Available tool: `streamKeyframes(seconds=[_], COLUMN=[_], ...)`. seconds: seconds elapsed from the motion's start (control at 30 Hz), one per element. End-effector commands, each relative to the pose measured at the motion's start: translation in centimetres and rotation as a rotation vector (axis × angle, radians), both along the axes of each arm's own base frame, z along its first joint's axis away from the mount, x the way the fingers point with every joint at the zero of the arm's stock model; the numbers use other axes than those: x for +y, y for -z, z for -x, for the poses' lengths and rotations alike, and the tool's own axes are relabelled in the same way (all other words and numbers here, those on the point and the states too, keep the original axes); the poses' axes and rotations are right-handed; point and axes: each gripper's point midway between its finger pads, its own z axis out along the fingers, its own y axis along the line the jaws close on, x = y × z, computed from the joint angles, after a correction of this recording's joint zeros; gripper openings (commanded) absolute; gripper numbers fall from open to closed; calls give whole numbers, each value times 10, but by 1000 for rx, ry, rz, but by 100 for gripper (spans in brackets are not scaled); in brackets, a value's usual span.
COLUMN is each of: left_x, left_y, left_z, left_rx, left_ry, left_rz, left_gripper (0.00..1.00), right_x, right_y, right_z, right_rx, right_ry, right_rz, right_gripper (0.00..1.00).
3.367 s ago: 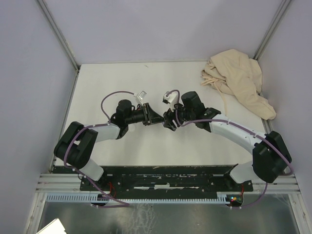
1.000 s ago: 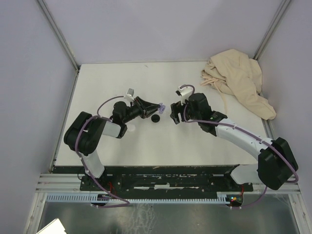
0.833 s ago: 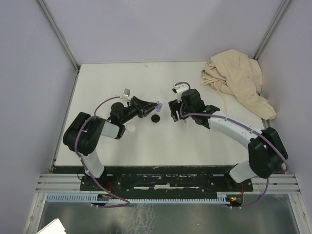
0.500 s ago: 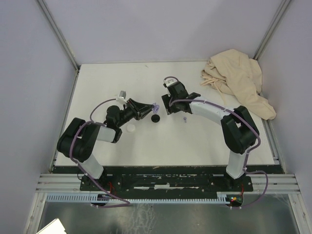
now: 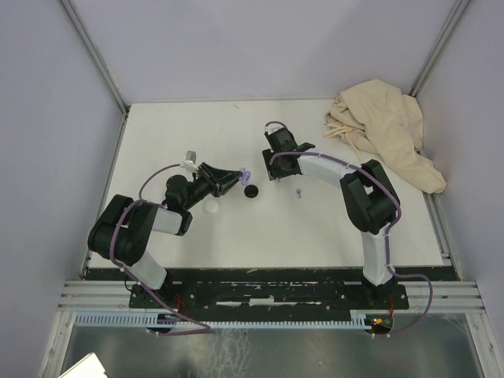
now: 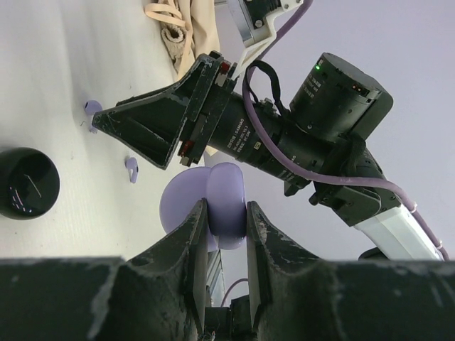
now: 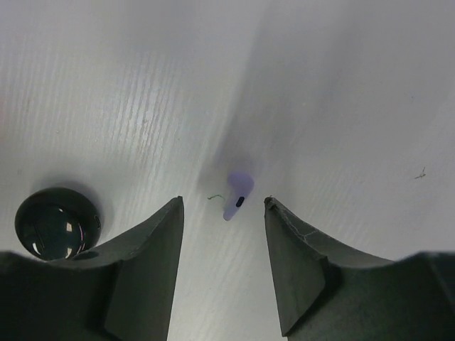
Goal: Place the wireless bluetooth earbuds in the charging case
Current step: Pick up the earbud from the center of the board.
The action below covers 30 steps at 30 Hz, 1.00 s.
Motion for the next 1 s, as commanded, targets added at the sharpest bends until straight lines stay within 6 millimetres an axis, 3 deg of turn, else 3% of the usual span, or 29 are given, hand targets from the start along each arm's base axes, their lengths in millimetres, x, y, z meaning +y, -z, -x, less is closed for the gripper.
streamKeyframes(seconds=[0.0, 0.67, 0.97], left_x=[5, 7, 8], left_y=[-25, -24, -25], left_z=[0, -1, -3], left_rx=[-60, -59, -58], left_ry=[-14, -12, -15], left_rz=[63, 70, 72], left_gripper=[3, 3, 3], right_x=[4, 0, -2], right_y=[-12, 9, 14], right_z=[-18, -25, -24], right_rx=[-34, 28, 51], right_ry=[45, 76, 75], right_rz=[-23, -20, -9], right_gripper=[57, 47, 36])
